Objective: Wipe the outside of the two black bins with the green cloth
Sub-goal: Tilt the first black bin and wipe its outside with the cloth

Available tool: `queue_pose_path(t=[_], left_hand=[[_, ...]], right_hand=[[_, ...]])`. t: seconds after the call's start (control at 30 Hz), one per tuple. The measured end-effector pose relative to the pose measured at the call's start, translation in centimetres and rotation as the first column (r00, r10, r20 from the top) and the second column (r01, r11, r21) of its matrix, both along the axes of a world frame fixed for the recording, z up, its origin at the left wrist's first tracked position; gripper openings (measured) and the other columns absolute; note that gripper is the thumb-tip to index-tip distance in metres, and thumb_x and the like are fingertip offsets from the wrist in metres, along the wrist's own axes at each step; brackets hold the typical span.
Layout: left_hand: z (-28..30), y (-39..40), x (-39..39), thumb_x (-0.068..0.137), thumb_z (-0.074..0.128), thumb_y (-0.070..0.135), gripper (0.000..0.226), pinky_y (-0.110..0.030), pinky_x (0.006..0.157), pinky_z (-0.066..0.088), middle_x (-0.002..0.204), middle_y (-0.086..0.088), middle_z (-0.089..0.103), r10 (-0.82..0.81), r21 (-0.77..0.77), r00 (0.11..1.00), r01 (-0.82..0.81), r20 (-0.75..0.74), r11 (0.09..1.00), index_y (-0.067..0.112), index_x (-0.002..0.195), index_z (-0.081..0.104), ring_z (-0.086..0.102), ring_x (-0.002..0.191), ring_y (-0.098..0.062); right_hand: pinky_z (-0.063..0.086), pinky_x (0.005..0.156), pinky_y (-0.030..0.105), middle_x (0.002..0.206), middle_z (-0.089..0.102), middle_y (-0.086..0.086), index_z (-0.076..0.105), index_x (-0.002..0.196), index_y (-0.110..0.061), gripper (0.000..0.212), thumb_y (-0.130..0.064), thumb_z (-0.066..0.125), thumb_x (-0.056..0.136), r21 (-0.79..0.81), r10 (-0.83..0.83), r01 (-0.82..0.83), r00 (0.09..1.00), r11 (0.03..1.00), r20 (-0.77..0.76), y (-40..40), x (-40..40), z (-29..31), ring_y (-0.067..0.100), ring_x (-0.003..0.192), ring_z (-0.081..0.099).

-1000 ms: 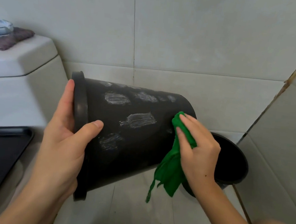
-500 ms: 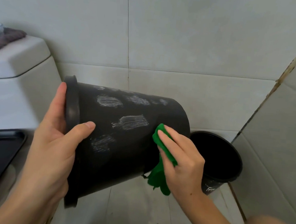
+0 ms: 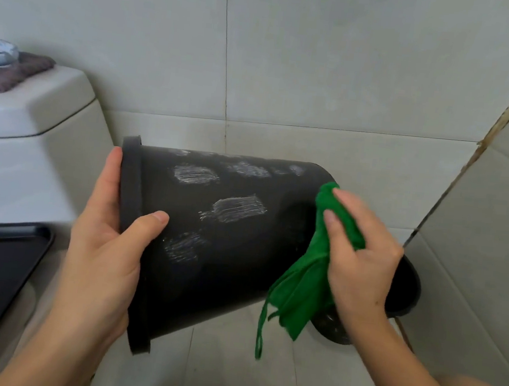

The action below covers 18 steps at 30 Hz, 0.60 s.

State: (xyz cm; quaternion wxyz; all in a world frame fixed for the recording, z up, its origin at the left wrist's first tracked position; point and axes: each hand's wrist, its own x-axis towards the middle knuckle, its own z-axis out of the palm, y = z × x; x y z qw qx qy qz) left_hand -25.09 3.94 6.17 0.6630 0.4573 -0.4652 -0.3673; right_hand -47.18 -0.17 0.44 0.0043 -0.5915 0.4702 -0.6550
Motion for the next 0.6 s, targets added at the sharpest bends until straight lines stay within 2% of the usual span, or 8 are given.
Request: queue_pose_path(t=[0.1,0.2,0.27,0.33,0.4,0.5,0.6], left_hand=[[0.0,0.1,-0.5,0.092,0.047,-0.011,0.072,-0.03,0.098,0.051,0.111,0.036,0.064,0.007,-0.003,1.0,-0.007,0.029,1.0,0.043,0.14,0.039,0.063,0.108,0.003],[-0.2,0.0,-1.0,0.092,0.048,-0.011,0.075,-0.019,0.09,0.052,0.107,0.038,0.065,0.008,-0.002,0.999,-0.008,0.033,1.0,0.044,0.14,0.037,0.064,0.105,0.006],[-0.4,0.0,-1.1,0.091,0.049,-0.012,0.075,-0.024,0.094,0.052,0.114,0.033,0.065,-0.01,0.005,1.0,0.01,0.027,1.0,0.04,0.144,0.037,0.064,0.108,0.004],[-0.6,0.3,-1.3,0.091,0.049,-0.012,0.075,-0.028,0.097,0.051,0.121,0.03,0.063,-0.02,0.0,0.999,0.02,0.035,1.0,0.043,0.141,0.04,0.062,0.112,0.002],[-0.7,0.5,-1.3,0.09,0.048,-0.015,0.076,-0.026,0.096,0.05,0.12,0.031,0.063,-0.015,-0.004,1.0,0.015,0.025,1.0,0.046,0.134,0.042,0.062,0.113,0.002],[-0.6,0.7,-1.1,0.09,0.047,-0.015,0.076,-0.039,0.103,0.048,0.125,0.028,0.062,-0.017,-0.007,1.0,0.017,-0.009,1.0,0.041,0.142,0.039,0.062,0.115,-0.001],[-0.4,0.7,-0.8,0.091,0.047,-0.013,0.075,-0.045,0.106,0.045,0.125,0.03,0.06,-0.011,-0.008,0.999,0.011,-0.037,1.0,0.037,0.147,0.036,0.062,0.114,-0.002]], right_hand=[[0.048,0.088,0.014,0.107,0.064,-0.013,0.062,0.113,-0.017,0.03,-0.005,0.067,0.086,-0.001,0.004,-0.004,0.982,1.0,0.187,-0.3,-0.3,2.2,-0.004,0.101,0.061],[0.048,0.081,0.013,0.1,0.062,-0.011,0.058,0.105,-0.02,0.027,-0.002,0.068,0.086,-0.009,0.065,-0.066,0.933,0.998,0.353,-0.7,-0.5,3.4,-0.004,0.094,0.061],[0.048,0.077,0.014,0.096,0.063,-0.006,0.06,0.099,-0.024,0.024,-0.005,0.068,0.086,0.017,0.083,-0.098,0.918,0.995,0.389,-1.3,-0.6,3.2,-0.003,0.089,0.061],[0.047,0.081,0.015,0.1,0.064,0.005,0.063,0.096,-0.032,0.023,-0.012,0.069,0.086,0.08,0.058,-0.088,0.946,0.993,0.32,-1.9,-0.7,2.5,-0.002,0.091,0.059],[0.041,0.082,0.008,0.103,0.062,0.009,0.066,0.097,-0.031,0.017,-0.02,0.07,0.085,0.154,0.02,-0.068,0.957,0.986,0.289,-2.1,-0.9,1.5,-0.004,0.093,0.056],[0.033,0.083,0.004,0.097,0.051,-0.013,0.065,0.105,-0.037,0.026,-0.047,0.066,0.08,0.22,-0.113,0.075,0.979,0.973,0.168,-1.8,-0.4,0.3,0.005,0.094,0.047],[0.037,0.075,0.005,0.089,0.041,-0.016,0.062,0.113,-0.037,0.034,-0.052,0.058,0.082,0.197,-0.164,0.147,0.984,0.969,0.071,-1.5,0.1,-0.3,0.002,0.082,0.044]])
